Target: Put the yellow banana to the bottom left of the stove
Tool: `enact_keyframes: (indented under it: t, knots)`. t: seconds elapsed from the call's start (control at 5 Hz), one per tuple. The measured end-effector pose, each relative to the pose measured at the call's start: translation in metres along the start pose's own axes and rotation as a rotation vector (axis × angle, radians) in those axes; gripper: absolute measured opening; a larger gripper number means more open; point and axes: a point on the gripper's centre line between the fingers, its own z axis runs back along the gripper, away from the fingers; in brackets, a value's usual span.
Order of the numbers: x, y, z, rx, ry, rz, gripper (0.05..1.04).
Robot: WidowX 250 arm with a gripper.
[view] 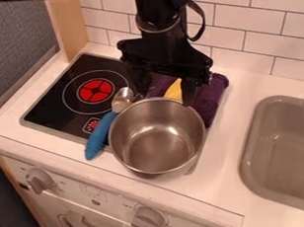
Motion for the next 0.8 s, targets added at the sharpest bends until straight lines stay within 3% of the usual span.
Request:
enact_keyframes:
  t: [0.2, 0.8]
  knots:
    - [-0.004, 0.000, -0.009, 0.004, 0.035, 0.002, 1.001]
    - [0.053, -0.001, -0.062, 0.031, 0.102, 0.050, 1.001]
